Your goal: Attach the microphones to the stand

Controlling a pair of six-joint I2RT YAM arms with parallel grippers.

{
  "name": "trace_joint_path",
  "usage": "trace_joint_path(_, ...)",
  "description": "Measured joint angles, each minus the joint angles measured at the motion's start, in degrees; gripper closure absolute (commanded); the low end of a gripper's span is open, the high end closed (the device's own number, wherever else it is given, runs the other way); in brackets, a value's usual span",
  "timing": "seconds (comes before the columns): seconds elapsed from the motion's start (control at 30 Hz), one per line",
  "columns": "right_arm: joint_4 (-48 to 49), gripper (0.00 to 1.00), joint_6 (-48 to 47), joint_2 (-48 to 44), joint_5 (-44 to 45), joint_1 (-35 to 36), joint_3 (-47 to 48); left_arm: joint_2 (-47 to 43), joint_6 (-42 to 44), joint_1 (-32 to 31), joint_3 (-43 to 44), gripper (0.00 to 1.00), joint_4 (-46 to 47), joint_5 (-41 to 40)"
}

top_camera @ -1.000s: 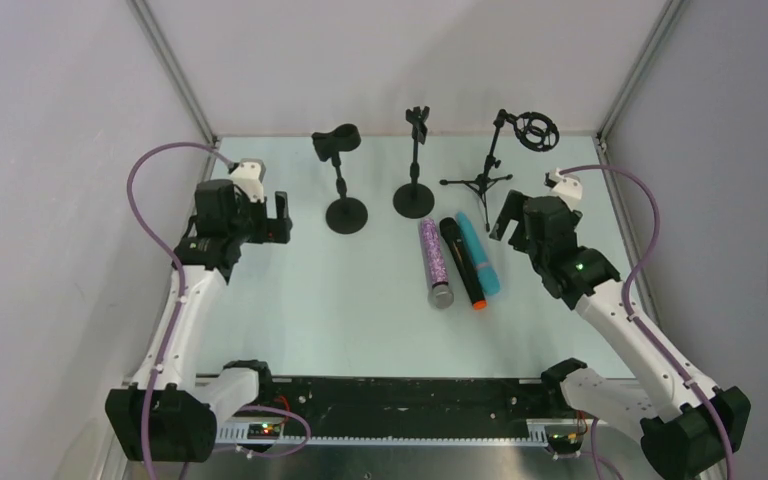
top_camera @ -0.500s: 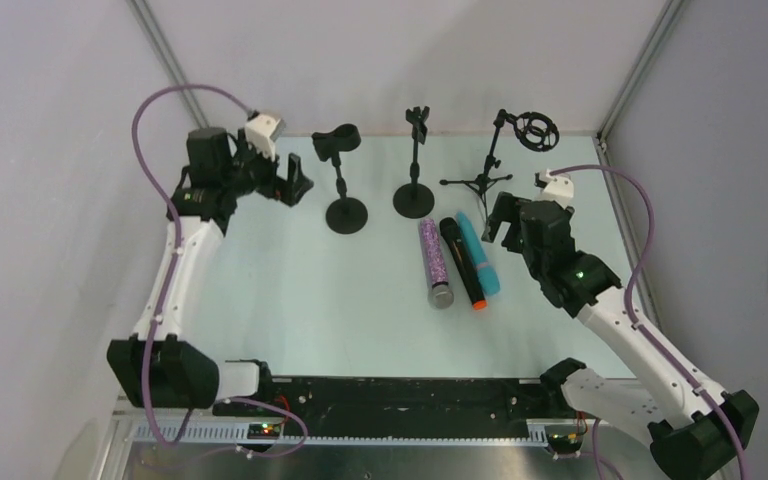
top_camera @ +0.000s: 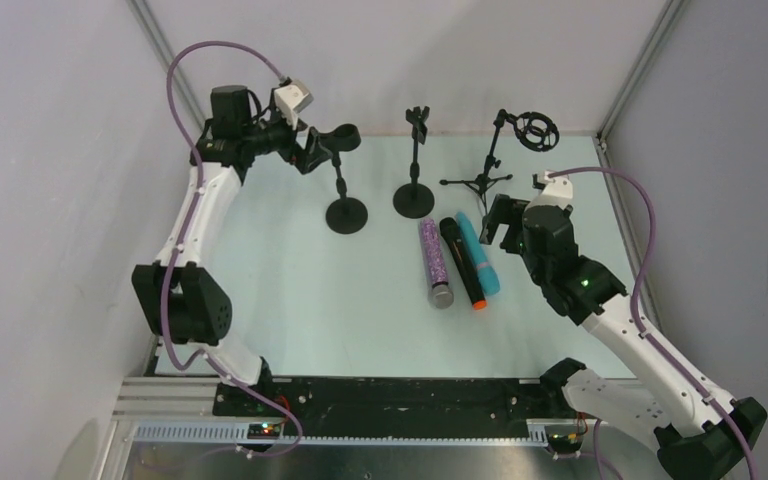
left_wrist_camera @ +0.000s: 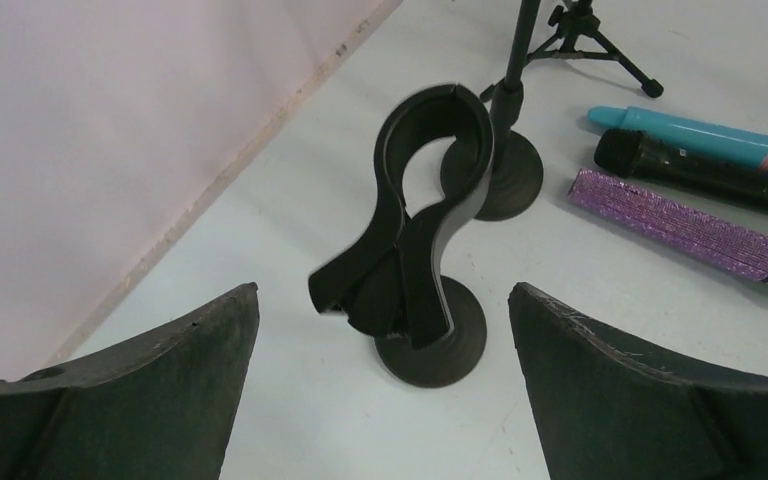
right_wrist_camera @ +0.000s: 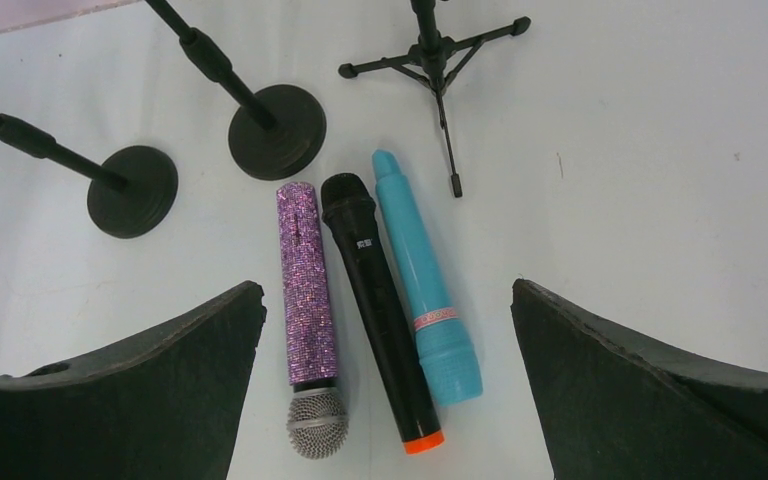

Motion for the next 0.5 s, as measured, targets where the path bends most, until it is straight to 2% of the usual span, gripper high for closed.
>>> trace_joint_path(0.37,-0.9,0.01,-0.5,0.0,0.2,0.3,1.2,4.6,4.4,-2.0,6.4,0.02,0.1,3.7)
trace_joint_path(0.5,-1.1,0.01,-0.4,0.0,0.2,0.5,1.9,6.5,6.4,-2.9,8.5,0.11,-0.9,3.7)
